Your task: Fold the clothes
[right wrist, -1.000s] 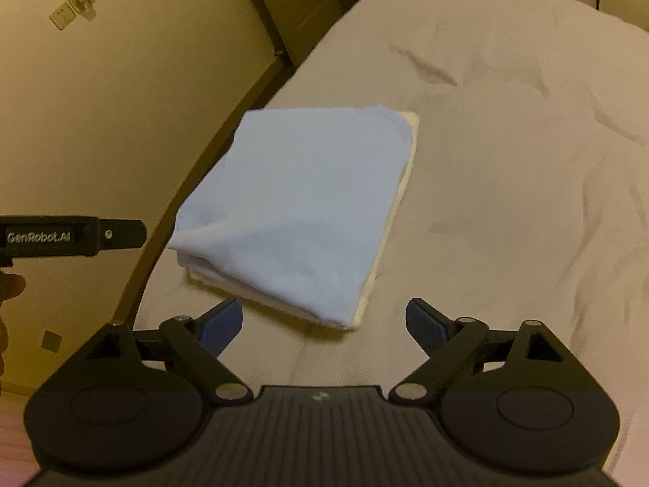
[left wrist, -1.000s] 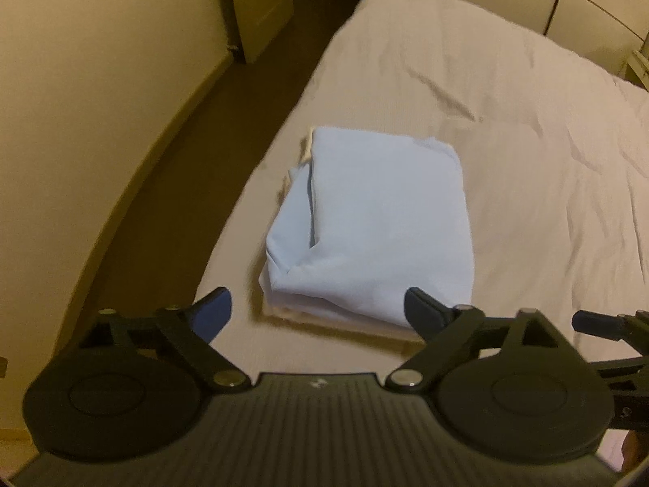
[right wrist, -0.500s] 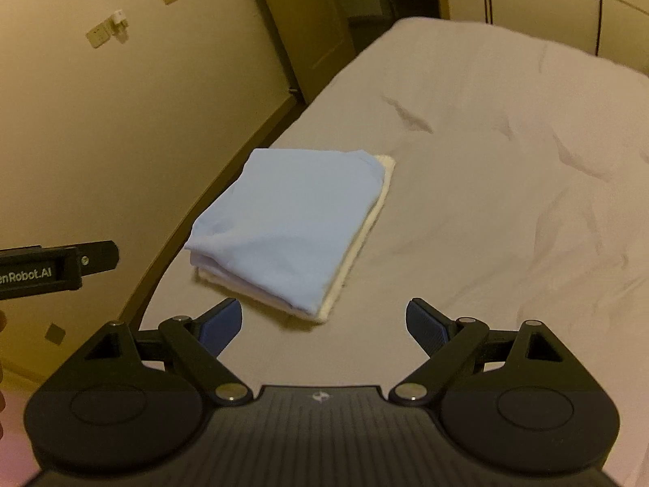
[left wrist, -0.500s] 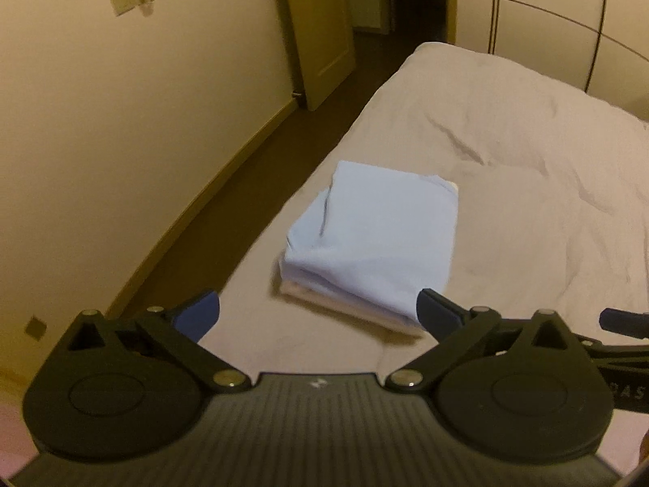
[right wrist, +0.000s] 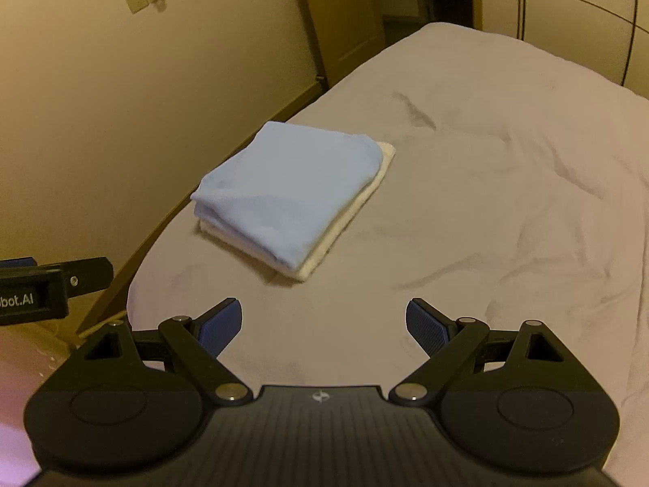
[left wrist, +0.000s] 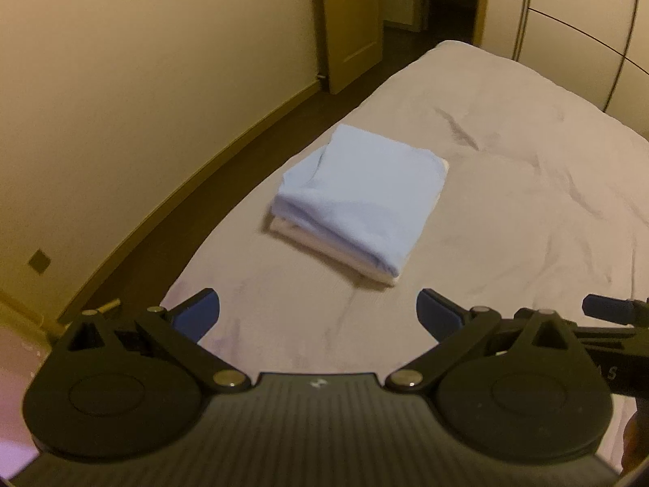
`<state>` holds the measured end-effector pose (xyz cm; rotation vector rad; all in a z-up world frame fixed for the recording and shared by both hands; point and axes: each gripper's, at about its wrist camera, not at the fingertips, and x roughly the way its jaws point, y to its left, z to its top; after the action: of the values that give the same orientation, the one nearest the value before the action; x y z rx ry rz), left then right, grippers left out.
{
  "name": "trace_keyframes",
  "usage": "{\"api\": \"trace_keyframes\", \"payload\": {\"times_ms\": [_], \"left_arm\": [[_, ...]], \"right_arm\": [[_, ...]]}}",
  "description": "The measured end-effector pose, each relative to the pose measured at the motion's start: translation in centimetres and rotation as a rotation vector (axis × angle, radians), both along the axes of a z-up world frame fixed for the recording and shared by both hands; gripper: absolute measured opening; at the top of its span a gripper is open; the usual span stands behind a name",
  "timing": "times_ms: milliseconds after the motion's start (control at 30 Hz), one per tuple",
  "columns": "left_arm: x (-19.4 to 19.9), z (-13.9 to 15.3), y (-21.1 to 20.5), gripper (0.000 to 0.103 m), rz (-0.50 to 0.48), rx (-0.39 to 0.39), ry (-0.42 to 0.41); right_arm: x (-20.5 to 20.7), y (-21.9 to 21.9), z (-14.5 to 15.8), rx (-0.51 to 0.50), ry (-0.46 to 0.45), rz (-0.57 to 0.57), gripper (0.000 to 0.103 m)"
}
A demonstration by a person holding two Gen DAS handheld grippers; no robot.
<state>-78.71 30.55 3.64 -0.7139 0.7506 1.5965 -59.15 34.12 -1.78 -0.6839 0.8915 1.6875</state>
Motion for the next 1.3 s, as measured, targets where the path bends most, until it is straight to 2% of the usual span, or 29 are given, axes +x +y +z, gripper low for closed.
{"api": "trace_keyframes", "payload": {"times_ms": [233, 400, 800, 1300], "left_arm": [[0.6, -0.3, -2.0, 0.102, 0.063, 0.005, 0.005], [0.9, -0.8, -1.7, 0.102, 0.087, -0.026, -0.001], [0.8, -1.3, 2.5, 0.102, 0.075, -0.083, -0.001], [-4.4, -2.0, 9.5, 0.102, 0.008, -0.150, -0.021]], "right_arm": [[0.2, -0.6, -0.1, -0.007, -0.007, 0.058, 0.090], [0.0, -0.1, -0.4, -0.026, -0.021, 0.085, 0.090], [-0.5, 3.7, -1.2, -0.074, -0.016, 0.094, 0.090], [-3.9, 9.1, -2.0, -0.139, -0.022, -0.005, 0.090]]}}
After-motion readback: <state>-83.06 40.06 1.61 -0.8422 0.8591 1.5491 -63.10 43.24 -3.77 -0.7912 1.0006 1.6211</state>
